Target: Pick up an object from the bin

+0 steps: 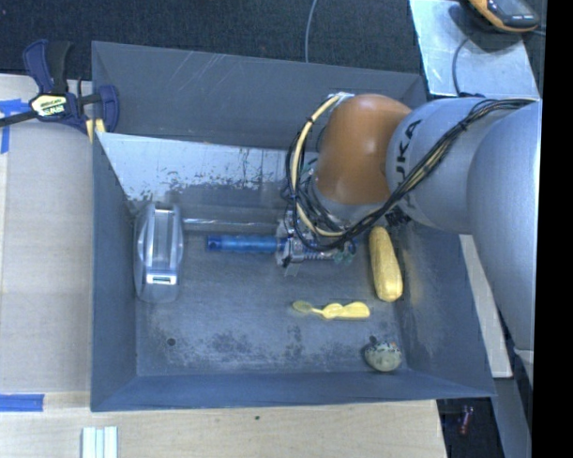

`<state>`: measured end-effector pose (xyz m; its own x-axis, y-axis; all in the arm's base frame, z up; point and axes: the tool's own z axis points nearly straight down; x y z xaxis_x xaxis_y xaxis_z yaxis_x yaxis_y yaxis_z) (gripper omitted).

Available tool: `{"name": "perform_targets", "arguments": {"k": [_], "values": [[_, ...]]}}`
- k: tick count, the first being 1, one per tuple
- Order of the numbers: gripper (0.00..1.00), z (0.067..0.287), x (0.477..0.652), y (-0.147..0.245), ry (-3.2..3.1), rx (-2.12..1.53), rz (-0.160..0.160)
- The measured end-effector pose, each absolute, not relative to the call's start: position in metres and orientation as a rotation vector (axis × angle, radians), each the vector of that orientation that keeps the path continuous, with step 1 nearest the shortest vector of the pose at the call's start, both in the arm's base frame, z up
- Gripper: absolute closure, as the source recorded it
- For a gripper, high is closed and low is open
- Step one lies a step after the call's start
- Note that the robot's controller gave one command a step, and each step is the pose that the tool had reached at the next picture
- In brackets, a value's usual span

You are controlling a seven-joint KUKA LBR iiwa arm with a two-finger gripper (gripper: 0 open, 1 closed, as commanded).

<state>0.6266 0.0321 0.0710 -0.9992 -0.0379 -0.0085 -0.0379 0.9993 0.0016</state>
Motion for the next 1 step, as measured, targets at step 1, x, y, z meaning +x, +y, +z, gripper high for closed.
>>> {"name": "perform_targets", "arguments": {"k": [1], "values": [[1.0, 0.1052, 0.6234, 0.0318, 3.142, -0.06, 0.002]]}}
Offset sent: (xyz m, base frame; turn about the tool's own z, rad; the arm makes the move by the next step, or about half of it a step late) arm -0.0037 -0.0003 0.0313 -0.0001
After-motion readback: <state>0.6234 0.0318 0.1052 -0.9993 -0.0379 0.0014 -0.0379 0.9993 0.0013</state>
